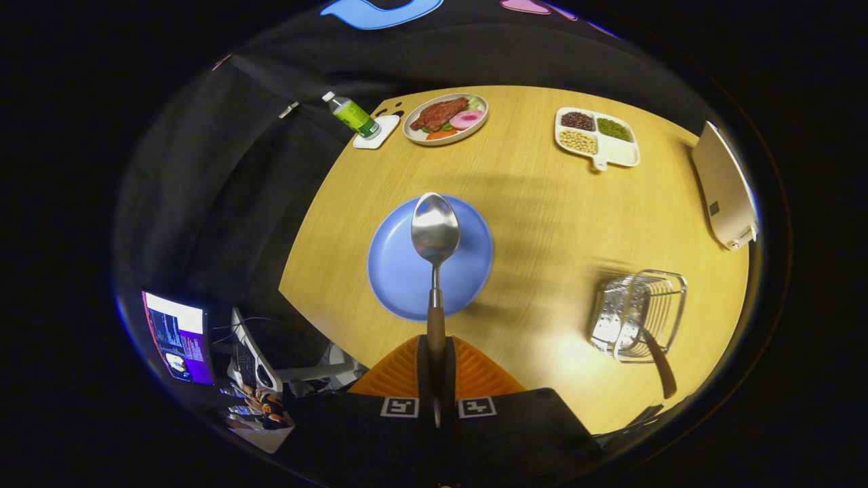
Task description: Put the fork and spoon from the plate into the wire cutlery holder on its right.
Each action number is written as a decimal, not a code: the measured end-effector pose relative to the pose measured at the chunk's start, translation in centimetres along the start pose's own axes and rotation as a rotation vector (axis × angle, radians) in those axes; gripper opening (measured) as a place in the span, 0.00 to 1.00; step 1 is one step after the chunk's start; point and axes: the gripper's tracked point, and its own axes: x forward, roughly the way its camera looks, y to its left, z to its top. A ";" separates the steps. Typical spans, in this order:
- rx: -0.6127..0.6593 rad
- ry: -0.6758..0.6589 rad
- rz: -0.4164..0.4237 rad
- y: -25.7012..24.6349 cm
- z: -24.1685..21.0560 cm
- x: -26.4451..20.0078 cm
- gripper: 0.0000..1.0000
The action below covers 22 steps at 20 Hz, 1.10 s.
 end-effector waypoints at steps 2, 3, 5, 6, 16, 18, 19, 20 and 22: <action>-0.008 0.012 -0.039 -2.3 -0.5 -2.8 0.07; -0.016 0.025 -0.062 -3.6 -0.8 -4.0 0.07; -0.050 0.075 -0.105 -6.0 -1.5 -6.1 0.06; -0.067 0.098 -0.128 -7.3 -1.8 -7.0 0.06; -0.140 0.422 -0.234 -16.4 -4.2 -10.8 0.07; -0.167 0.483 -0.237 -17.4 -4.4 -10.6 0.07; -0.182 0.505 -0.240 -17.9 -4.2 -10.3 0.07; -0.190 0.524 -0.237 -18.6 -3.6 -10.0 0.07; -0.186 0.546 -0.224 -18.8 -3.3 -9.1 0.08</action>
